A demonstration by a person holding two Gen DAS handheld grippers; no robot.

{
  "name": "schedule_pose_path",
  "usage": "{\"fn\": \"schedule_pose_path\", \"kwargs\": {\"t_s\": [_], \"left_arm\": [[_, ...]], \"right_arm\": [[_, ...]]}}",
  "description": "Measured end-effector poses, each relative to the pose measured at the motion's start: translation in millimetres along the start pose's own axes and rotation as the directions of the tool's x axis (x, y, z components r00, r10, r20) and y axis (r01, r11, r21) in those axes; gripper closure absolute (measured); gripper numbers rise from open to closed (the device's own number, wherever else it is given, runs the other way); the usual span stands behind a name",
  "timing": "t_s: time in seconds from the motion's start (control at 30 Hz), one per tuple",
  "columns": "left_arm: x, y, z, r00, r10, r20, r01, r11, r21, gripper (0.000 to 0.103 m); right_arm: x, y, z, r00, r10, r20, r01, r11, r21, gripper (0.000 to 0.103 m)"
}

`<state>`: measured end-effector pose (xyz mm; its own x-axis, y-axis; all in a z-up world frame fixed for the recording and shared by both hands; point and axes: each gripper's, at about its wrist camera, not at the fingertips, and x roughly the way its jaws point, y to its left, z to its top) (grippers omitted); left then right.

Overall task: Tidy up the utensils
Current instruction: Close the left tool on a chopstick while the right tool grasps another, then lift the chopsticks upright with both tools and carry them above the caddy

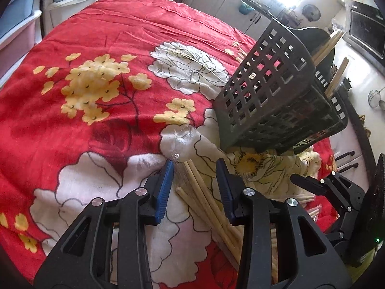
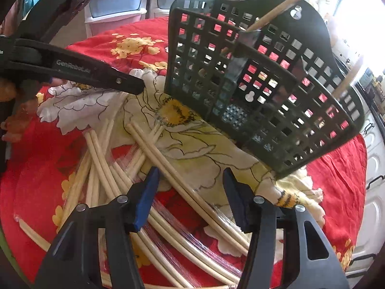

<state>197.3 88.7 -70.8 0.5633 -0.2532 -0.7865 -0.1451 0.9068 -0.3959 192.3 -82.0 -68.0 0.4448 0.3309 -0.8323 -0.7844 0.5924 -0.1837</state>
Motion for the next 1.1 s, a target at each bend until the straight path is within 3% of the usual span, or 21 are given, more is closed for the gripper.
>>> {"fn": "schedule_pose_path", "kwargs": {"t_s": [0.23,0.37,0.43,0.7,0.93,1.1], "left_arm": [[6.4,0.3,8.4,1.000,0.028,-0.009,-0.028,1.000,0.013,0.083],[9.6,2.0,11.7,0.999,0.034,-0.015,-0.034,0.999,0.018,0.088],[10.3,3.7,12.7,0.999,0.033,-0.017,-0.033,0.999,0.017,0.091],[8.0,11.8,15.1,1.000,-0.017,-0.018,0.017,1.000,-0.017,0.098],[-15.2,11.8,16.1,0.992,-0.117,0.038,0.118,0.992,-0.032,0.099],[-35.2,9.7,18.1,0.985,-0.143,0.095,0.145,0.989,-0.024,0.099]], "right_arm": [[12.3,8.9,18.6,1.000,0.009,-0.001,-0.009,0.999,-0.031,0.058],[17.0,12.1,25.4,1.000,0.025,0.000,-0.025,0.999,-0.035,0.078],[15.9,13.2,28.1,1.000,0.016,0.011,-0.015,0.999,-0.037,0.082],[-3.5,3.7,30.2,0.995,-0.029,0.096,0.028,1.000,0.012,0.085],[-38.3,-15.5,17.1,0.983,-0.058,0.176,0.043,0.995,0.089,0.085],[-59.8,-24.9,12.1,0.971,-0.060,0.233,0.028,0.990,0.138,0.086]]}}
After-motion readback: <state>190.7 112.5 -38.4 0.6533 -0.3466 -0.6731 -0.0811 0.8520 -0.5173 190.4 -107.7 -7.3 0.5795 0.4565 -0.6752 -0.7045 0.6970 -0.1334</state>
